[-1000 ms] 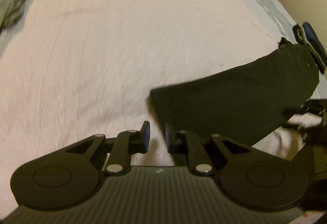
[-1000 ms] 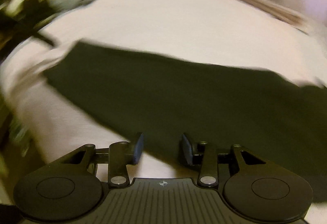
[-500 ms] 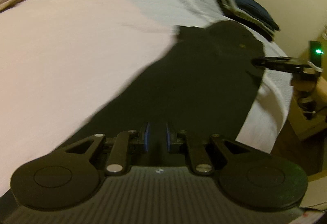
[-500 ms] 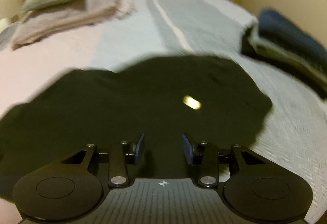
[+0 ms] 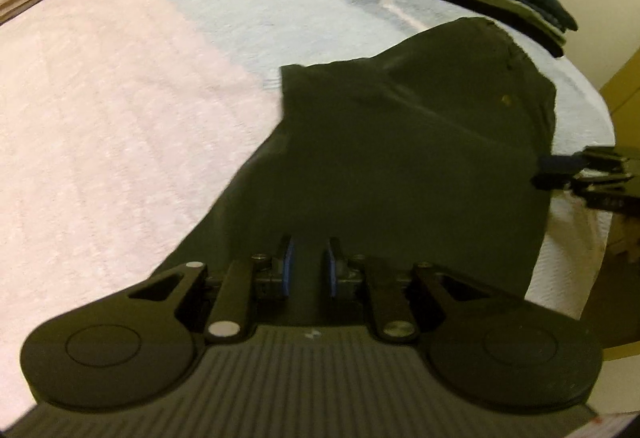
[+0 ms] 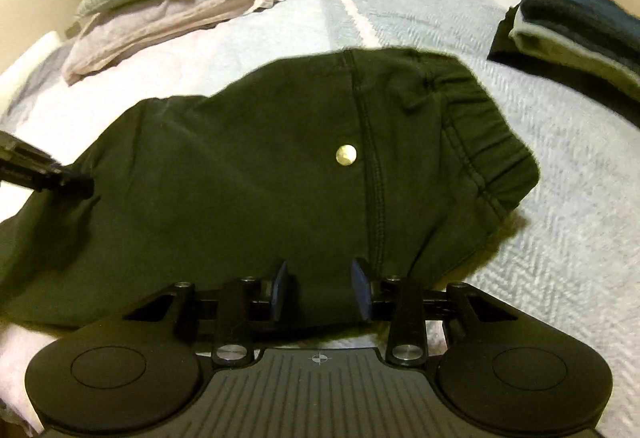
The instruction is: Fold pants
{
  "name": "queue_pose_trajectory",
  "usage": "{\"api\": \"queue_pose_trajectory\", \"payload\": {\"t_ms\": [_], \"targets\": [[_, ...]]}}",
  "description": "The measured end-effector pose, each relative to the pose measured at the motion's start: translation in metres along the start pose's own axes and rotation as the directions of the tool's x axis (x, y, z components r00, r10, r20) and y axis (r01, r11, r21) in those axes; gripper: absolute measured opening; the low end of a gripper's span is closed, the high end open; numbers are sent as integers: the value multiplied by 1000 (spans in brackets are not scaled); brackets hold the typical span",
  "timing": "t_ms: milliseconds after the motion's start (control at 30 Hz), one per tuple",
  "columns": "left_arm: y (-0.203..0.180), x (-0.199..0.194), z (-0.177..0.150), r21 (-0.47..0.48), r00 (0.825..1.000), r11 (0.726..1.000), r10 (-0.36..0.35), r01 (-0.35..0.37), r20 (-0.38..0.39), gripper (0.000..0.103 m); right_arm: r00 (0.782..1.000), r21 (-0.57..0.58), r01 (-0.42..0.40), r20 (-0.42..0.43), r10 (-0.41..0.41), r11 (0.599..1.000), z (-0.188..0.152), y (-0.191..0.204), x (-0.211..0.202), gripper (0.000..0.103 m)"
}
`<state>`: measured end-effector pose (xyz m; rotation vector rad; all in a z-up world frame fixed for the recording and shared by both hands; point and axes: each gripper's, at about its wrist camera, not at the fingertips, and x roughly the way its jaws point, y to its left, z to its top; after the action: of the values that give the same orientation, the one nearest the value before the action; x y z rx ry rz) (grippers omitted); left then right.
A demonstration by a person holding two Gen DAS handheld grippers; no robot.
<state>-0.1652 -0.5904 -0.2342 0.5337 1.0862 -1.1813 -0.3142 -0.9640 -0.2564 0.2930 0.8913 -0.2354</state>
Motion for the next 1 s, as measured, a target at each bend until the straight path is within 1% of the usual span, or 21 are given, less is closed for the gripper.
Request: {"api": "queue_pose_trajectory", "payload": {"t_ms": [33, 67, 100, 167, 267, 333, 433, 567, 667, 733, 833, 867, 900, 933, 967, 1000], "targets": [[1, -5, -1, 5, 1000, 1000, 19, -19, -10, 13, 1000, -5, 15, -3, -15, 1000, 6, 6, -2, 36], [1, -11, -3, 4, 999, 999, 32, -32, -17, 15, 1000, -9, 17, -5, -17, 1000, 9, 16, -7, 41], [3, -18, -3, -1, 999, 999, 37, -37, -20, 17, 1000, -11, 11, -8, -11, 1000, 12, 26, -12, 44], [5, -35, -7, -4, 998, 999, 50, -51, -29, 17, 1000, -21, 8, -12, -8, 1000, 15, 54, -22, 49], [15, -59, -21, 5, 997, 998, 63, -62, -43, 20, 1000, -29, 0, -9, 0, 1000, 12, 105, -38, 52], [25, -76, -34, 19, 996, 998, 67, -66, -52, 21, 1000, -41, 11, 1, -10, 999, 8, 147, -49, 52], [49, -104, -63, 44, 997, 997, 64, -62, -45, 24, 999, -29, 30, 29, -30, 999, -3, 211, -66, 52], [86, -151, -114, 99, 998, 995, 35, -31, -43, 25, 996, -22, 63, 57, -61, 998, -23, 304, -86, 53], [109, -186, -150, 153, 999, 988, 20, -12, -47, 26, 997, -35, 60, 58, -58, 998, -37, 371, -96, 53], [120, -207, -172, 173, 999, 985, 9, 0, -53, 28, 997, -59, 52, 60, -48, 997, -45, 411, -103, 53], [141, -236, -199, 179, 999, 984, 15, -7, -41, 35, 999, -111, 25, 47, -20, 994, -59, 461, -104, 56], [149, -245, -208, 184, 999, 983, 23, -16, -33, 41, 999, -150, 13, 35, -8, 989, -64, 478, -100, 57], [158, -252, -217, 189, 999, 982, 28, -23, -23, 49, 1000, -207, -1, 23, 6, 978, -71, 498, -94, 58], [170, -262, -231, 202, 999, 979, 37, -35, -5, 54, 1000, -257, -16, 15, 21, 966, -78, 513, -88, 58], [181, -270, -242, 218, 999, 975, 47, -48, 10, 62, 999, -309, -35, 7, 39, 950, -85, 529, -82, 58], [192, -277, -254, 244, 997, 967, 69, -73, 23, 67, 998, -365, -54, -1, 57, 929, -92, 547, -74, 59]]}}
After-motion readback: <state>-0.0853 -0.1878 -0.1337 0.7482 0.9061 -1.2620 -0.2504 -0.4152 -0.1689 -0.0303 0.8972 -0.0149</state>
